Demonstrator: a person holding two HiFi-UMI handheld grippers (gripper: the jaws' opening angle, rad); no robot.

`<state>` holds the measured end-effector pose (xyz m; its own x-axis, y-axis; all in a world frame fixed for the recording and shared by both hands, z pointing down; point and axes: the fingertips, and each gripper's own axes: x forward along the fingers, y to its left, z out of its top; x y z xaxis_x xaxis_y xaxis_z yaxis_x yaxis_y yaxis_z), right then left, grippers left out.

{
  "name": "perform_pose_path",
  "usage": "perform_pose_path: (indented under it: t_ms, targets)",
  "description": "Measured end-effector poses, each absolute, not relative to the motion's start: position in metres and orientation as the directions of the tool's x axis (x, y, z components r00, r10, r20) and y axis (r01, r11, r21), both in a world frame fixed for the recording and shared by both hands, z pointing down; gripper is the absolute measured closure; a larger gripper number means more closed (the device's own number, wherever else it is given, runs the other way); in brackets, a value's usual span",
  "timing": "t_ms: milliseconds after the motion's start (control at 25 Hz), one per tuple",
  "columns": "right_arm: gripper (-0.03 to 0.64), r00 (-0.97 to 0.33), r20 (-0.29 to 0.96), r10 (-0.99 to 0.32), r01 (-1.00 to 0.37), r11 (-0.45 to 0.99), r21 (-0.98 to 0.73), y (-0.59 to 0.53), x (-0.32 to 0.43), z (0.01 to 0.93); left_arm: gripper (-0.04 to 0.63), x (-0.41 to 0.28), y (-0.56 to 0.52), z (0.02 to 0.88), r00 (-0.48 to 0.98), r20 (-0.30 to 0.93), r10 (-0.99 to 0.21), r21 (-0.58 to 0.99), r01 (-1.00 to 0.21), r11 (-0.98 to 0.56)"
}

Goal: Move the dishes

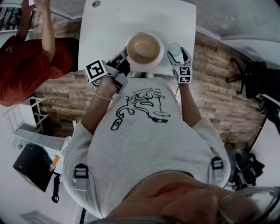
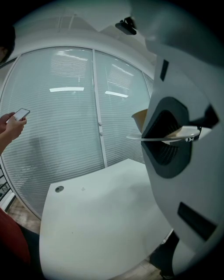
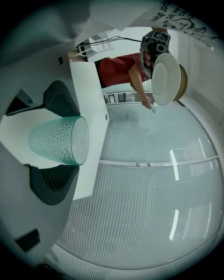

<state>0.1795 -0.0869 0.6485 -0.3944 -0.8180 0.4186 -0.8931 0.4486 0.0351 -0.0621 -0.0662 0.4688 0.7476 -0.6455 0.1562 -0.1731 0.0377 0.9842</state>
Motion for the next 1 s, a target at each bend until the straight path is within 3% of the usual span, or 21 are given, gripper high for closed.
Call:
perform_pose_path:
  t_ms: [1000]
  targets:
    - [0.264,-0.354,0.491,-0.796,-0.908,0.418,0.021,-0.099,0.202,0.693,0.584,-0.063,-0.064,0.476,0.744,0.171,-0.646,0.982,-0.179,0.055]
